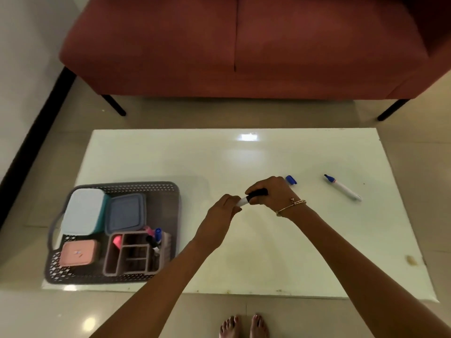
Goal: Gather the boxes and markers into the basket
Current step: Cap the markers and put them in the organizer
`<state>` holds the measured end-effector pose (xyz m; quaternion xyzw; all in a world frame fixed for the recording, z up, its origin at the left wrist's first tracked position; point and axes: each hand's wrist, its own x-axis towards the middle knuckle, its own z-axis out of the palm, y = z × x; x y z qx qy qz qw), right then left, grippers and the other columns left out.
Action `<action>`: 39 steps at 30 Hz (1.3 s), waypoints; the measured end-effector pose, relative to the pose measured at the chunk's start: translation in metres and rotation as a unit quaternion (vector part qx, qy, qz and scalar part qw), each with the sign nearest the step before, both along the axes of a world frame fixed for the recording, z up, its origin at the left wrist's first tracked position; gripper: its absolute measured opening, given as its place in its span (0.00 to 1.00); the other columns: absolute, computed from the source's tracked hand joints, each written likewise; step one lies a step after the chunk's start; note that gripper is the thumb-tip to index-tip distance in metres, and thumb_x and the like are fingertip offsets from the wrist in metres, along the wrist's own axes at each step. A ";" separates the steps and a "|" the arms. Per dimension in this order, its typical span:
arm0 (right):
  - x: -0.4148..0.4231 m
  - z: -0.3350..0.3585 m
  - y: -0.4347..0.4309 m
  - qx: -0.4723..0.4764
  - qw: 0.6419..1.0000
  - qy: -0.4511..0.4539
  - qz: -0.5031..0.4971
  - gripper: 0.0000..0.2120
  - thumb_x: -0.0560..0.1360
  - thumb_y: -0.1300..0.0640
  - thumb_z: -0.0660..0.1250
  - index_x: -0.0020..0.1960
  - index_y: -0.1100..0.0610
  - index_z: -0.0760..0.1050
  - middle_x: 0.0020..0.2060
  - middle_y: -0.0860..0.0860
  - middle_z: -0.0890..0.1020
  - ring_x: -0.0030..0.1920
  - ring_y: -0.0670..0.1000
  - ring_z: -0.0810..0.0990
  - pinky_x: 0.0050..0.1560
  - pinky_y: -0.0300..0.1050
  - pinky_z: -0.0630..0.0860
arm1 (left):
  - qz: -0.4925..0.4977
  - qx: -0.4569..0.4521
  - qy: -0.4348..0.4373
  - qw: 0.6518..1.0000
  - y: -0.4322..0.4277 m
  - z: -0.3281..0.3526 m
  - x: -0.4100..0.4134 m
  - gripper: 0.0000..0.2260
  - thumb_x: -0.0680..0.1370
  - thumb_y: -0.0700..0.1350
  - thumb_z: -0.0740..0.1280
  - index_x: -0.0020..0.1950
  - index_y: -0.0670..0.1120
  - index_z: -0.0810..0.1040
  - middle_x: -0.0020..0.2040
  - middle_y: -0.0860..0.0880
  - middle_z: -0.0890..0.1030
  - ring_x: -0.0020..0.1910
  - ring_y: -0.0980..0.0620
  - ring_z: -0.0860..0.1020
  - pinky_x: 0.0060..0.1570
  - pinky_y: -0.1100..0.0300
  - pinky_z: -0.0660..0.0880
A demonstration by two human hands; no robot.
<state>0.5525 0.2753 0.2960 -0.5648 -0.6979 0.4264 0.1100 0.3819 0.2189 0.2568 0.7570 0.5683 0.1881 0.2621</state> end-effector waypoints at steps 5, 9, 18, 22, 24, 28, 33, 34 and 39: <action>-0.058 0.027 -0.009 0.063 0.997 0.021 0.036 0.10 0.66 0.63 0.74 0.47 0.60 0.81 0.43 0.57 0.85 0.43 0.50 0.81 0.48 0.33 0.75 | 0.038 -0.072 0.025 0.996 -0.001 0.027 -0.061 0.19 0.77 0.39 0.63 0.68 0.43 0.68 0.62 0.44 0.75 0.59 0.47 0.74 0.60 0.55 0.71; -0.114 0.047 -0.029 0.118 0.990 0.051 0.065 0.09 0.66 0.64 0.73 0.45 0.60 0.81 0.42 0.56 0.84 0.42 0.52 0.79 0.44 0.37 0.71 | 0.094 -0.065 0.064 0.991 -0.015 0.046 -0.136 0.24 0.74 0.31 0.60 0.68 0.45 0.68 0.66 0.45 0.72 0.62 0.47 0.72 0.64 0.54 0.70; -0.237 0.044 -0.075 0.106 0.977 0.095 0.159 0.09 0.69 0.62 0.71 0.49 0.61 0.80 0.45 0.58 0.83 0.46 0.56 0.80 0.48 0.42 0.73 | 0.391 -0.057 0.060 0.917 -0.095 0.048 -0.248 0.17 0.72 0.28 0.63 0.58 0.39 0.77 0.58 0.37 0.78 0.59 0.39 0.74 0.57 0.48 0.71; -0.283 0.033 -0.084 0.093 0.971 0.073 0.209 0.10 0.70 0.62 0.69 0.51 0.61 0.79 0.47 0.59 0.82 0.48 0.57 0.79 0.53 0.48 0.75 | 0.446 -0.080 0.044 0.891 -0.111 0.043 -0.265 0.21 0.69 0.26 0.62 0.59 0.41 0.77 0.61 0.40 0.77 0.61 0.41 0.73 0.57 0.45 0.74; -0.302 0.021 -0.087 0.074 0.964 0.021 0.255 0.11 0.72 0.62 0.67 0.54 0.61 0.78 0.51 0.59 0.81 0.52 0.58 0.78 0.57 0.51 0.74 | 0.453 -0.076 0.041 0.887 -0.112 0.044 -0.267 0.21 0.69 0.26 0.62 0.59 0.40 0.77 0.61 0.40 0.77 0.60 0.41 0.73 0.56 0.47 0.74; -0.324 -0.002 -0.097 0.070 0.928 -0.113 0.347 0.10 0.74 0.62 0.63 0.54 0.65 0.76 0.54 0.61 0.78 0.55 0.59 0.76 0.59 0.53 0.74 | 0.449 -0.063 0.037 0.891 -0.108 0.052 -0.258 0.16 0.72 0.29 0.63 0.58 0.40 0.77 0.58 0.39 0.78 0.57 0.40 0.74 0.54 0.48 0.73; -0.323 -0.020 -0.104 0.034 0.946 -0.098 0.306 0.10 0.74 0.66 0.61 0.54 0.66 0.75 0.50 0.63 0.80 0.50 0.62 0.79 0.53 0.54 0.77 | 0.408 -0.079 0.036 0.909 -0.094 0.053 -0.236 0.12 0.75 0.36 0.66 0.58 0.42 0.77 0.58 0.39 0.78 0.58 0.40 0.74 0.57 0.45 0.74; -0.317 -0.019 -0.102 0.037 0.954 -0.073 0.287 0.11 0.74 0.65 0.62 0.55 0.65 0.74 0.49 0.62 0.80 0.49 0.61 0.79 0.52 0.54 0.77 | 0.402 -0.087 0.038 0.911 -0.089 0.054 -0.228 0.13 0.75 0.35 0.65 0.58 0.43 0.76 0.58 0.39 0.78 0.58 0.41 0.74 0.58 0.45 0.74; -0.220 -0.007 -0.064 0.102 0.985 0.029 0.138 0.10 0.69 0.62 0.61 0.46 0.62 0.80 0.42 0.60 0.84 0.43 0.59 0.82 0.45 0.48 0.77 | 0.320 -0.067 0.045 0.944 -0.051 0.065 -0.161 0.16 0.71 0.31 0.64 0.57 0.41 0.78 0.56 0.40 0.78 0.57 0.41 0.73 0.56 0.48 0.71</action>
